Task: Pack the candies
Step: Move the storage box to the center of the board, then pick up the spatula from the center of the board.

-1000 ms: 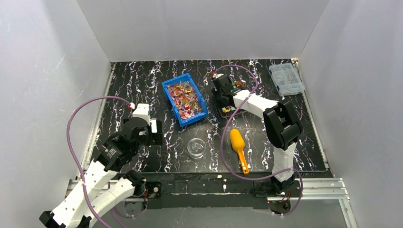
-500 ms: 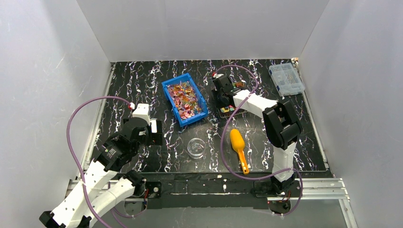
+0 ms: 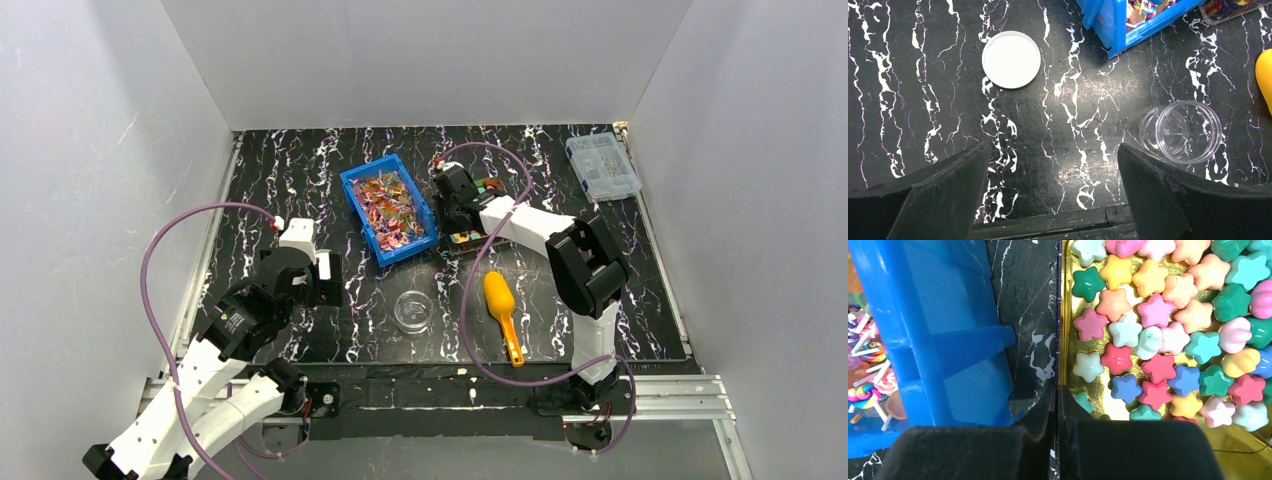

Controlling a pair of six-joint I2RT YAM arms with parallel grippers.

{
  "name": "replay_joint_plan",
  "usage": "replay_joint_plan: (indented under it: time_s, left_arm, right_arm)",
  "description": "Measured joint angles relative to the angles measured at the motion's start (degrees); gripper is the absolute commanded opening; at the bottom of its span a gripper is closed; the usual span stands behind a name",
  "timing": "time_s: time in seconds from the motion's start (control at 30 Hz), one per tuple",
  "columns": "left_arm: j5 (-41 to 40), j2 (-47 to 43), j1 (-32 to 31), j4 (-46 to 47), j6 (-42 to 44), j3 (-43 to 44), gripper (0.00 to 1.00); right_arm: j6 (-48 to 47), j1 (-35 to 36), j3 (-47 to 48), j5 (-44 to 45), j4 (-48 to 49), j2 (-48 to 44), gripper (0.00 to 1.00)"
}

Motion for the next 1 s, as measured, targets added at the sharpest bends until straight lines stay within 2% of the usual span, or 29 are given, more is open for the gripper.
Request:
replay_joint_plan:
  time_s: [0.1,0.23,0.33,0.5,0.8,1.0]
  left_arm:
    - [0.1,0.0,0.0,0.0,0.0,0.0,0.99]
    - [0.2,-0.4,0.0,0.0,0.0,0.0,0.99]
    - [0.3,-0.6,0.0,0.0,0.0,0.0,0.99]
    - [0.5,-0.6,0.0,0.0,0.0,0.0,0.99]
    - [0.9,-0.6,0.0,0.0,0.0,0.0,0.99]
    - [1.7,-0.6,0.0,0.1,0.0,0.0,0.99]
  right_arm:
    - [0.7,0.4,0.0,0.6,0.2,0.0,0.03]
    - [1.3,0.7,0.0,1.4,0.2,0.0,0.17]
    - [1.3,1.0,0.0,1.9,0.3,0.0,0.33]
    - [1.0,1.1,-0.1,2.9,0.4,-1.1,0.43]
    - [0.8,1.3,-3.8,4.6,-0.5,-13.7,0.54]
    - [0.4,1.4,-9.2,4.2,-3.9,-23.1,0.56]
